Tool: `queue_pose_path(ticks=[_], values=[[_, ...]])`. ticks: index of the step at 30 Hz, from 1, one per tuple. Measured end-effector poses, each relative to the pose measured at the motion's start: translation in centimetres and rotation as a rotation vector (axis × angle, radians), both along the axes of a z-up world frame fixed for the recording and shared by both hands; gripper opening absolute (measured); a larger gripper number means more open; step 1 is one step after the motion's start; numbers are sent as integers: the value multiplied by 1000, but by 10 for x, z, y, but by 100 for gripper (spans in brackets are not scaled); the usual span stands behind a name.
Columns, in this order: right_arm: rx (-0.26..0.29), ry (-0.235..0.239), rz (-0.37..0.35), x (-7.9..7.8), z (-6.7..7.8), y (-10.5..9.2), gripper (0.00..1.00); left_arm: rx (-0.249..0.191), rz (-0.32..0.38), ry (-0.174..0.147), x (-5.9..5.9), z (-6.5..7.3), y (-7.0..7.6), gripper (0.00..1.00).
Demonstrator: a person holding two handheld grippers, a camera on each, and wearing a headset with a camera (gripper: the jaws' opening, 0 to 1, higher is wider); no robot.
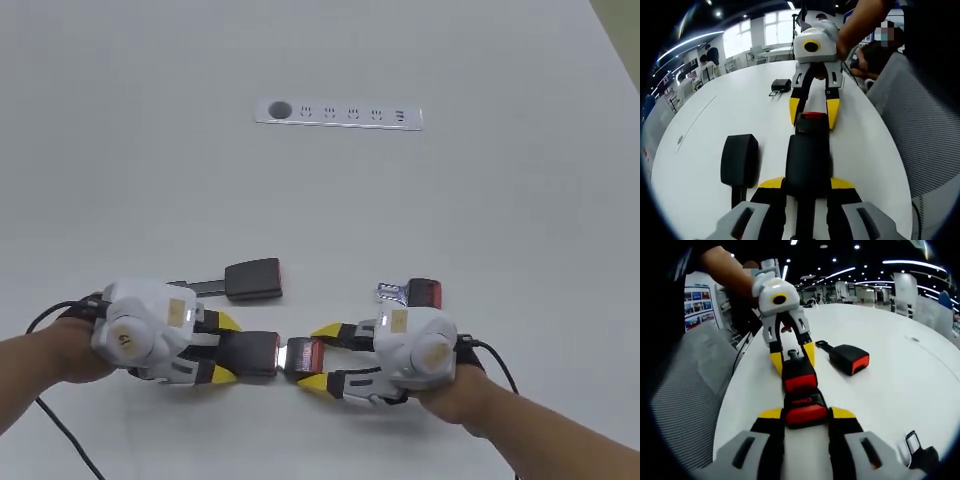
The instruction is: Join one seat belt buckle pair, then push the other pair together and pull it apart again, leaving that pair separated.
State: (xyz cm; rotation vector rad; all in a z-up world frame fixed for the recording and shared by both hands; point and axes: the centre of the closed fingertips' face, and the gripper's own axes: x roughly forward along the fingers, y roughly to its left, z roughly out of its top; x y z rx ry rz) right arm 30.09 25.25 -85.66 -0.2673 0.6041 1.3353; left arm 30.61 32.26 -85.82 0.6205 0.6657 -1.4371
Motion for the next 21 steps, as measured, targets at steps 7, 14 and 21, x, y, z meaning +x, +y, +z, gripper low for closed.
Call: queue_pose_path(ticks=[7,14,21], values=[[9,5,-7,0,0,0,33,0,-5,0,0,-1,0,32],[1,-5,-13,0,1,0,33,7,-4,5,0,0,0,32],[-41,-32,-21,-2,0,3,36,56,-11,-2,0,1,-3,34]])
